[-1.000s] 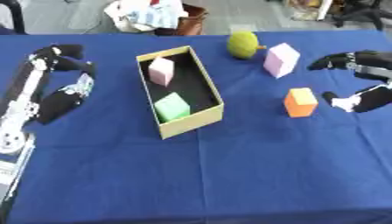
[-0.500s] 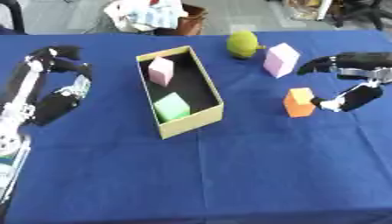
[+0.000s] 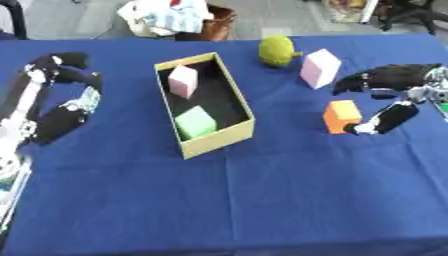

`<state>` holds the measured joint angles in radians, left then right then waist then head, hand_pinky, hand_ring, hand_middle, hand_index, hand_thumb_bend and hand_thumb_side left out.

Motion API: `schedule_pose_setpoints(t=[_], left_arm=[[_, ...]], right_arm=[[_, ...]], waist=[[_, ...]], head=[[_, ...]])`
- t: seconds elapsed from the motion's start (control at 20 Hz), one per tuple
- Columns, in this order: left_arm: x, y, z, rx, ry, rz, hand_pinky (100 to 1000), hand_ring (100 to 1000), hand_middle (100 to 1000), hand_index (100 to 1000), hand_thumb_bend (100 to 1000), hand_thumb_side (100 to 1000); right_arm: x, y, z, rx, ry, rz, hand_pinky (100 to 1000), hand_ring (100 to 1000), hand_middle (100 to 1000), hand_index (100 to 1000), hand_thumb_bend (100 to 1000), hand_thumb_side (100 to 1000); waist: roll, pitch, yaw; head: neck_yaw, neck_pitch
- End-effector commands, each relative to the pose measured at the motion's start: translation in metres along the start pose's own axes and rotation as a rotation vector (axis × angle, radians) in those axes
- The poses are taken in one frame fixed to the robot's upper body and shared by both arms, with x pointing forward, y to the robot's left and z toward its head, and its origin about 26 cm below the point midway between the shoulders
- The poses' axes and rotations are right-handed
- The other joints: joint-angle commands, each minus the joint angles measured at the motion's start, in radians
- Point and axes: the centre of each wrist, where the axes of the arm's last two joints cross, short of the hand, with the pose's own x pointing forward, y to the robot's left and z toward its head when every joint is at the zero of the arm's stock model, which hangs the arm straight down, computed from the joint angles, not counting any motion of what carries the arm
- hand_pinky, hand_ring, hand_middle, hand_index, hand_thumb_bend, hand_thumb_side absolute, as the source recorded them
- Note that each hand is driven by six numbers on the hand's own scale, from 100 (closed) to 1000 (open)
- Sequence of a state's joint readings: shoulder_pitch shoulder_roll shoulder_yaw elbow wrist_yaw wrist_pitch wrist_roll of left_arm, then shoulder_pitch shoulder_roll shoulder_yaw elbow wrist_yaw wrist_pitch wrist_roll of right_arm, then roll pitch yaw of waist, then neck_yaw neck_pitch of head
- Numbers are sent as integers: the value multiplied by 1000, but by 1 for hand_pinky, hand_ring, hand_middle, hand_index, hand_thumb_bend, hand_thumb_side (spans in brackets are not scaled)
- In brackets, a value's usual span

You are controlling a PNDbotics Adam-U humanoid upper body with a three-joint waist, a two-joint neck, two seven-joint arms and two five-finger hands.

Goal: Pick up objects on the table and place them in the box.

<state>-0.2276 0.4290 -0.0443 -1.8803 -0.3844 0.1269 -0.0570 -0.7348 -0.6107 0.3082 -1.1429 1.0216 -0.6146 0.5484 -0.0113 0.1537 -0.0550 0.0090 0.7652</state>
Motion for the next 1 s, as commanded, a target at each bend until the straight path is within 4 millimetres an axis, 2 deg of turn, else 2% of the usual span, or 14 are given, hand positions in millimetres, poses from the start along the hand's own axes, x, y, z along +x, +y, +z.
schedule_pose_setpoints(t=[0.05,0.35,0.5,0.65,1.0], left_arm=[[6,7,-2,13,-26,-14,781,685,701,830,200,594],[5,6,-2,11,-26,-14,782,685,702,830,198,596],[5,6,-1,12,-26,-15,782,686,702,830,196,595],[5,6,-2,13,-26,-15,782,686,702,830,195,595],[6,6,-2,15,-28,-15,783,686,703,831,191,594]], right_arm=[[-10,3,3,37,8,67,857,957,944,961,328,769],[-15,19,-3,56,39,60,856,952,936,957,334,750],[-18,26,-4,64,57,51,854,948,931,954,345,684],[-20,31,-4,68,77,44,853,947,929,952,347,654],[-23,33,-5,33,102,26,852,942,916,950,269,591]], waist=[[-6,-24,1],[-2,-22,2],[1,-22,2],[3,-22,2],[9,-20,-1]], head=[[-1,5],[-5,5],[-6,5],[-8,5],[-12,5]])
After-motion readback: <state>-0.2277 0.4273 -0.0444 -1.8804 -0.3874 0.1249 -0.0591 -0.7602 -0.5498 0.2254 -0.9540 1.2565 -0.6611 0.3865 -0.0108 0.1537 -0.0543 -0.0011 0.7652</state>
